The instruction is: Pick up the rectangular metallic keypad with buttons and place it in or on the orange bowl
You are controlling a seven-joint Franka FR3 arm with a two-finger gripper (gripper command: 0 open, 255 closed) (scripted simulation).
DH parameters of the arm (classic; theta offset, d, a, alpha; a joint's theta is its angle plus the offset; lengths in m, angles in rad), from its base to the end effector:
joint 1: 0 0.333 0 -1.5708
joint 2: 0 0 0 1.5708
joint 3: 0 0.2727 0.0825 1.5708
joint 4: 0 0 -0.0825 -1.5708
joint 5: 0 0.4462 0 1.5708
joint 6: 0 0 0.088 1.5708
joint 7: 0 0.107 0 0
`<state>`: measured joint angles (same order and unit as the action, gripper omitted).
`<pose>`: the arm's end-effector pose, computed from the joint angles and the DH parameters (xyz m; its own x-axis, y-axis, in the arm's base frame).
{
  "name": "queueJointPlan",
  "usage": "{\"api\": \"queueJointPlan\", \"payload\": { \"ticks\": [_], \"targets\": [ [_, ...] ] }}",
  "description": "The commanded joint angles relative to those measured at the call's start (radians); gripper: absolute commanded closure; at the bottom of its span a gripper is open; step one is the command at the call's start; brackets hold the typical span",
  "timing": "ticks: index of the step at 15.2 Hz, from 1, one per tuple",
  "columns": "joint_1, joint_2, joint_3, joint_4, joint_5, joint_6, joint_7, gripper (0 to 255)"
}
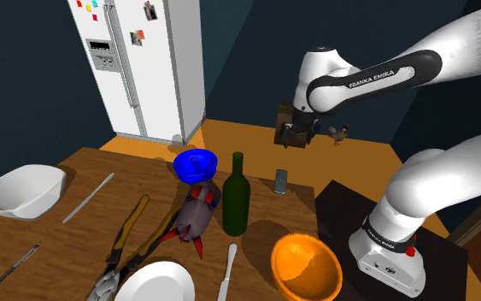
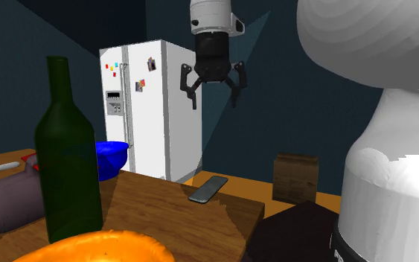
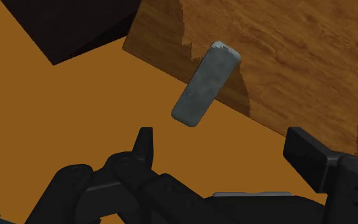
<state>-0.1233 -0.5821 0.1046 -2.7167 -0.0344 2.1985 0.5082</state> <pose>0.4346 -0.0166 0.3353 0.8636 -0.4953 0.0942 -0.5008 -0.8643 0.0463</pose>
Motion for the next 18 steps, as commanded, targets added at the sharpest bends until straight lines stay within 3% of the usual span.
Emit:
{"api": "queueJointPlan", "payload": {
  "ticks": [1,8,13,18],
  "targets": [
    [-0.015,0.059,0.014,-0.025,0.005,0.082,0.056,0],
    [-0.082,0.339,0.061,-0.053,-0.012,0.372,0.257,0],
    [-0.136,0.578,0.08,-0.022,-0.102,0.565,0.449,0],
    [-0.138,0.675,0.059,-0.008,-0.184,0.643,0.52,0]
  ]
}}
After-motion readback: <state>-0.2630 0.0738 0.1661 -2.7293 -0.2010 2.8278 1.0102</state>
